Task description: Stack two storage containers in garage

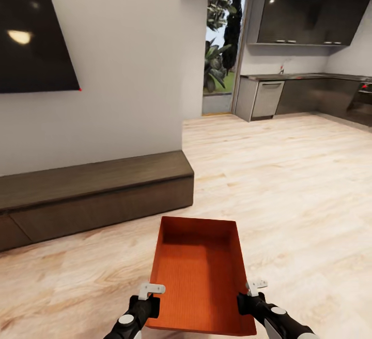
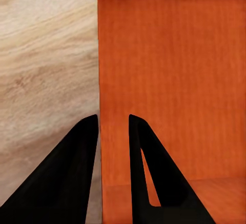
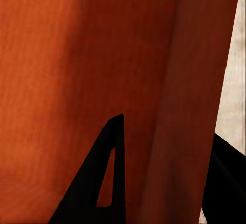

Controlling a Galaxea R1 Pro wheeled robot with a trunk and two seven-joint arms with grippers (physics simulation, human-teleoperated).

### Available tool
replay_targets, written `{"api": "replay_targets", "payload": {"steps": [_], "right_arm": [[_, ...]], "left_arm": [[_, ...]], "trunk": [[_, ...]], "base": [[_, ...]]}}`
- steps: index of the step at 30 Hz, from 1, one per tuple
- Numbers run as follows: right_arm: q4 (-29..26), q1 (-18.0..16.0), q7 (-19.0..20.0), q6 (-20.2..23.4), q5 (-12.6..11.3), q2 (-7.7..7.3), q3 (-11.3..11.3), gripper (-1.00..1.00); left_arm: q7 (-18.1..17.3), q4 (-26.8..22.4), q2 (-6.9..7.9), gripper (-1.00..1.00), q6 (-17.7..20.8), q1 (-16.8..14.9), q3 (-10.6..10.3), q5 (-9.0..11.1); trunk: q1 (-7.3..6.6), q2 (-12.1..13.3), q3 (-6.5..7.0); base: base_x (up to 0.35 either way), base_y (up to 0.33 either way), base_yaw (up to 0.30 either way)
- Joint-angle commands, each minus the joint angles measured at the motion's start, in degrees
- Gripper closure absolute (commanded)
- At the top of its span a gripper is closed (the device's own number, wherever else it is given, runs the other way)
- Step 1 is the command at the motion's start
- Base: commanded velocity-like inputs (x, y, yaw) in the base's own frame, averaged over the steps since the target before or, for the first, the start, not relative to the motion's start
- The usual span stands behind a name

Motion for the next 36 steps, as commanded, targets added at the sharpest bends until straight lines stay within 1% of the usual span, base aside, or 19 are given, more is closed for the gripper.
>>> {"api": "replay_targets", "payload": {"steps": [1, 27, 36], "right_arm": [[-0.1, 0.0, -0.2, -0.9, 0.0, 0.04, 0.8, 1.00], [-0.1, 0.0, -0.2, -0.9, 0.1, 0.03, 0.7, 1.00], [-0.2, 0.0, -0.2, -0.9, 0.0, -0.09, 0.7, 1.00]], "left_arm": [[0.9, 0.0, -0.16, 1.00, 0.3, 0.0, 0.0, 0.7], [1.0, 0.0, -0.16, 1.00, 0.3, 0.0, 0.0, 0.7], [1.0, -0.1, -0.07, 1.00, 0.2, 0.0, 0.0, 0.7]], "trunk": [[-0.24, 0.4, 0.17], [-5.95, 10.8, 5.56], [-5.95, 10.8, 5.82]], "base": [[0.000, 0.000, -0.288], [0.000, 0.000, -0.288], [0.000, 0.000, -0.288]]}}
